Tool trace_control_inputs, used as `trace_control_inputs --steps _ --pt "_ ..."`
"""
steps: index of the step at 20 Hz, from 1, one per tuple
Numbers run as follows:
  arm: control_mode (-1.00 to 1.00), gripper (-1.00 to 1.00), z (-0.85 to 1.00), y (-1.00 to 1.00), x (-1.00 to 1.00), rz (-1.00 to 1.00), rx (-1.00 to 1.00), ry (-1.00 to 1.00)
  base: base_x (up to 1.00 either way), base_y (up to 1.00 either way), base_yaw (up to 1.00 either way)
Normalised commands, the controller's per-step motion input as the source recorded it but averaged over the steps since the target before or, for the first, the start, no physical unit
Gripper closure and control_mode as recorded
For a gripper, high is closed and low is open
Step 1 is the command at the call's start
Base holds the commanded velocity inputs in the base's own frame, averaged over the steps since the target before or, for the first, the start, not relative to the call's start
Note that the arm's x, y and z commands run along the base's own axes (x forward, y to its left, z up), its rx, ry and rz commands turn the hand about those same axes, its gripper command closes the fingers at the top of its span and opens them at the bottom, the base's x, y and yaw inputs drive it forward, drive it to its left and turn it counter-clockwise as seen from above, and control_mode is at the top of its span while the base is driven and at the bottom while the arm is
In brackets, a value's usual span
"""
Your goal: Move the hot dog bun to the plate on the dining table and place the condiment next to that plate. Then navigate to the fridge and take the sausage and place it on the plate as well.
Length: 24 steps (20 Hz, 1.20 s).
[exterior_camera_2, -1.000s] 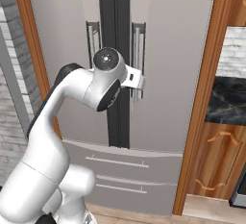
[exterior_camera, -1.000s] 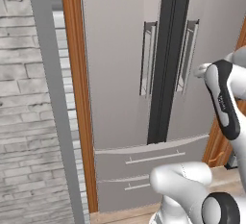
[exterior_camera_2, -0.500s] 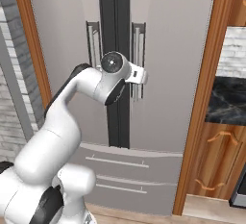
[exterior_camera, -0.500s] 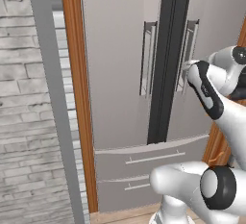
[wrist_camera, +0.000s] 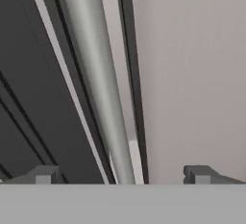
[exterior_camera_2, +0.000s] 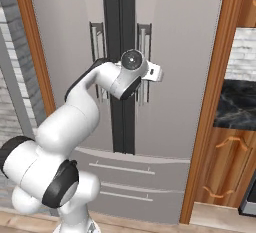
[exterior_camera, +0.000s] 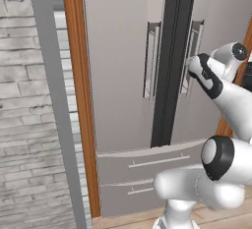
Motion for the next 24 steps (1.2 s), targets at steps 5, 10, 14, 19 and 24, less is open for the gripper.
trace_control_inputs --steps 5,10,14,19,24 --pt "-1.00 -1.00 -0.17 0.07 0.25 -0.03 0.00 0.00 0.00 0.00 0.00" --pt "-1.00 -1.00 -0.22 0.19 0.45 -0.06 0.00 0.00 0.00 0.00 0.00" --pt "-1.00 -1.00 -0.13 0.03 0.78 -0.03 0.00 0.00 0.00 0.00 0.00" --pt "-1.00 1.00 -0.04 -0.03 0.52 0.00 0.00 0.00 0.00 0.00 0.00" --pt "-1.00 1.00 0.00 -0.62 -0.01 0.00 0.01 0.00 0.00 0.00 0.00"
